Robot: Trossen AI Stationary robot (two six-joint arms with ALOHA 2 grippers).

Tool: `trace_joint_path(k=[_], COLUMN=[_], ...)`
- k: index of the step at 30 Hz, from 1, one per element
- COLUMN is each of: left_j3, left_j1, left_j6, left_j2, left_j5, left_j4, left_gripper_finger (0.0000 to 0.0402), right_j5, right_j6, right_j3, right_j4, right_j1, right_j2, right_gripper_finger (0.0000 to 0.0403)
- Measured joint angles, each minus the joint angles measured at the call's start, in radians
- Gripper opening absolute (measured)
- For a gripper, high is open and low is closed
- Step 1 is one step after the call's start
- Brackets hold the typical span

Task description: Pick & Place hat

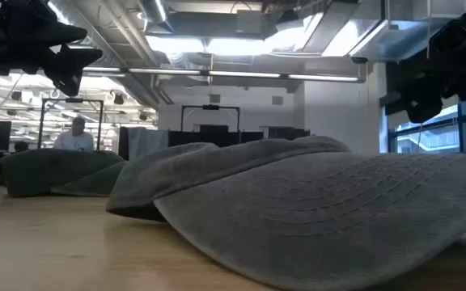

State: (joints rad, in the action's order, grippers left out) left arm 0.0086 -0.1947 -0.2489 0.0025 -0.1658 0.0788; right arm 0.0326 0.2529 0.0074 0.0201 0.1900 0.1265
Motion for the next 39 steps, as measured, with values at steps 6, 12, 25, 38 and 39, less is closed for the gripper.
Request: trace_joint_path(k=[6,12,25,38,39], left_j3=[0.0,0.0,0.0,0.0,0.0], left_j1=[0.0,0.0,0.0,0.0,0.0], left_j6=[0.0,0.0,0.0,0.0,0.0], left_j2=[0.0,0.0,0.0,0.0,0.0], left_j5=[-0.007,-0.034,-0.02,-0.031,-0.031], left_j4=[0.0,0.0,0.0,0.0,0.0], left_gripper_finger=[0.0173,0.0176,0.0176,0.0174,0.0173], right_j5=[0.0,0.0,0.0,0.001,0.0], right_j6=[0.0,0.0,0.0,-0.157,-0.174], right_j3=[0.0,0.0,0.0,0.0,0.0], right_j4=[0.0,0.0,0.0,0.002,0.005], right_j1=[0.0,0.0,0.0,0.0,0.0], right_j2=[0.0,0.0,0.0,0.0,0.0], right_gripper_finger=[0.0204,0.0204,0.0204,0.0204,0.0204])
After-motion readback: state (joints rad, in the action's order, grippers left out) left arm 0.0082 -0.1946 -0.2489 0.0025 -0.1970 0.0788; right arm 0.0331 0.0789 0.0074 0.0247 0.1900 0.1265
